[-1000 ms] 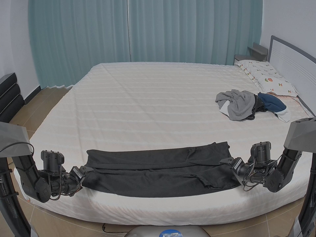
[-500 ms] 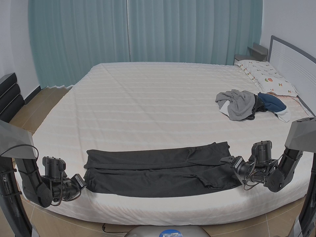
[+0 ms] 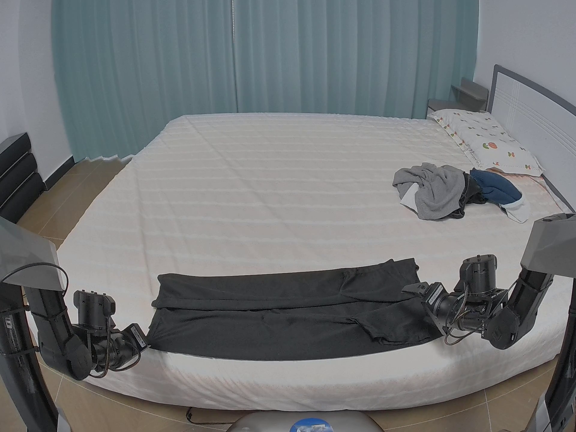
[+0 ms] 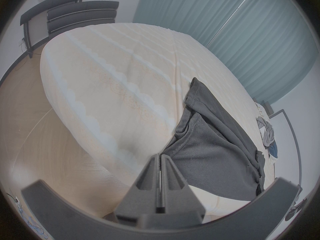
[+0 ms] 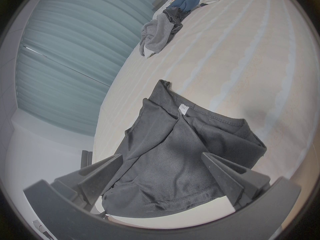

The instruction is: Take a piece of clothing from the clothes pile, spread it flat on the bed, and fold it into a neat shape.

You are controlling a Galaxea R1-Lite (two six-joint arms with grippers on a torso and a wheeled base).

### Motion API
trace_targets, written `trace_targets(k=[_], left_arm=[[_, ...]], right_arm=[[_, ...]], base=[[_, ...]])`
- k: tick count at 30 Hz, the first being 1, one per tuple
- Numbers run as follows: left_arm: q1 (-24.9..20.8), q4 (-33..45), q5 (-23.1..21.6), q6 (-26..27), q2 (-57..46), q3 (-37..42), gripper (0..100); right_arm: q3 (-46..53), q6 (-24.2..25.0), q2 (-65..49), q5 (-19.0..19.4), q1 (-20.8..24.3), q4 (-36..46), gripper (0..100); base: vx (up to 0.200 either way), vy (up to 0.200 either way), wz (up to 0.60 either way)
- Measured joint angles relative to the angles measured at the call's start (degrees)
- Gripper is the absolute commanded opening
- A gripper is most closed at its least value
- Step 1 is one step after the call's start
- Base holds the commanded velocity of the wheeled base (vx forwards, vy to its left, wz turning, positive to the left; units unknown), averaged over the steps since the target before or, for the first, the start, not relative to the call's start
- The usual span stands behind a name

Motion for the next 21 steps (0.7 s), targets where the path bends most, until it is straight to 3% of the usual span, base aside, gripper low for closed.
trace_targets(k=[2,3,21], left_arm=[[0.0,-0.1,0.0,0.0,0.0,0.0,0],[0.0,-0.2,0.1,0.0,0.0,0.0,100],[1.3,-2.9,-0.6,-0.9,-3.6,-2.5,100]], right_arm=[[0.0,0.0,0.0,0.0,0.0,0.0,100],[0.0,0.0,0.0,0.0,0.0,0.0,100],[0.1,0.1,0.0,0.6,-0.7,0.0,100]], base=[[0.000,0.000,0.00],[0.000,0.000,0.00],[0.000,0.000,0.00]])
